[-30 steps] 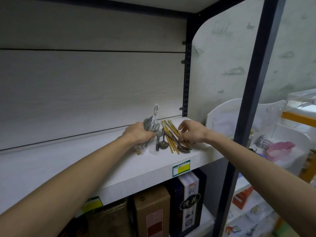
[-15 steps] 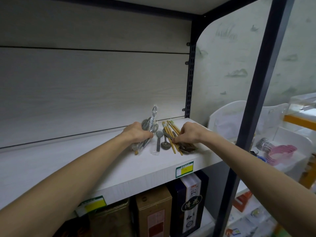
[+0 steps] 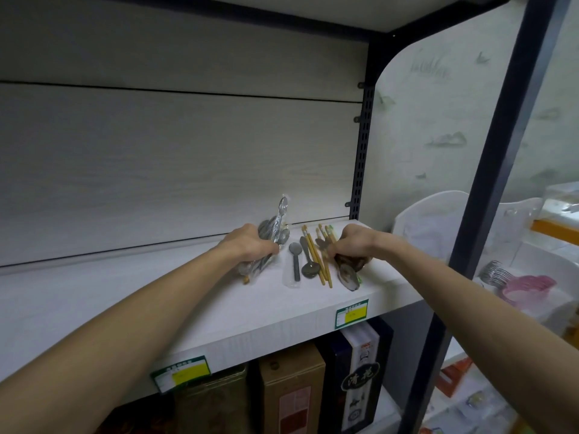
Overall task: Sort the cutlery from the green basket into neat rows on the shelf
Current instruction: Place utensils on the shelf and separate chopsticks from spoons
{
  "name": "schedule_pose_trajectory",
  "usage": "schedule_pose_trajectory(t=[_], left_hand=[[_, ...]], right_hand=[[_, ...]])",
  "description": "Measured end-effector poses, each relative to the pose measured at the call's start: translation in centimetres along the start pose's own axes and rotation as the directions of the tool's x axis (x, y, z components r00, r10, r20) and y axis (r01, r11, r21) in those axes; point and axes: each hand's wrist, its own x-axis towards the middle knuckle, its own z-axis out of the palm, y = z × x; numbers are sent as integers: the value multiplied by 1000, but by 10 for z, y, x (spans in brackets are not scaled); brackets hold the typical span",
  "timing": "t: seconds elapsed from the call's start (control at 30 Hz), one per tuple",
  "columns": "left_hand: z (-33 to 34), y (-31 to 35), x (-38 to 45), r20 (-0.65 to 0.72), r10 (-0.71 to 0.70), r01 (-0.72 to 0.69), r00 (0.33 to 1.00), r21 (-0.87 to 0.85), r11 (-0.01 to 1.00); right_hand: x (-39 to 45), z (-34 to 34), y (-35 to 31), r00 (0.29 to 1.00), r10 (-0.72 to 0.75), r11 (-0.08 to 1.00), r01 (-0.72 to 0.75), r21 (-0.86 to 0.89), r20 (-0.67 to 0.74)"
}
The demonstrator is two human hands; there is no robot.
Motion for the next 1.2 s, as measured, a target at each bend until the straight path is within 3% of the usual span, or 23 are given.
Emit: schedule_pose_trajectory(t=[0.13, 0.23, 0.37, 0.57, 0.9, 1.07, 1.2], left_hand=[[-2, -1, -1, 3, 8, -8, 1000, -7, 1000], [-3, -3, -1, 7, 8, -8, 1000, -15, 1000], [-8, -9, -1, 2, 5, -5, 1000, -26, 1000], [-14, -22, -2, -2, -32, 32, 999, -23, 999], [-15, -23, -7, 5, -22, 22, 1000, 13, 1000], [-23, -30, -15, 53, -25, 27, 998, -23, 999], [-34, -43, -24, 77, -39, 44, 996, -74, 996]], right_hand=[[-2, -2, -16, 987, -120, 993, 117, -29, -111], [-2, 2, -38, 984, -165, 985, 162, -51, -71], [4, 21, -51, 992, -124, 986, 123, -109, -7], [6, 30, -54, 990, -81, 973, 53, -226, -116], [3, 31, -67, 999, -35, 973, 34, -230, 0], [-5, 34, -80, 985, -97, 962, 129, -240, 139], [-6, 46, -97, 977, -133, 963, 167, -210, 166]])
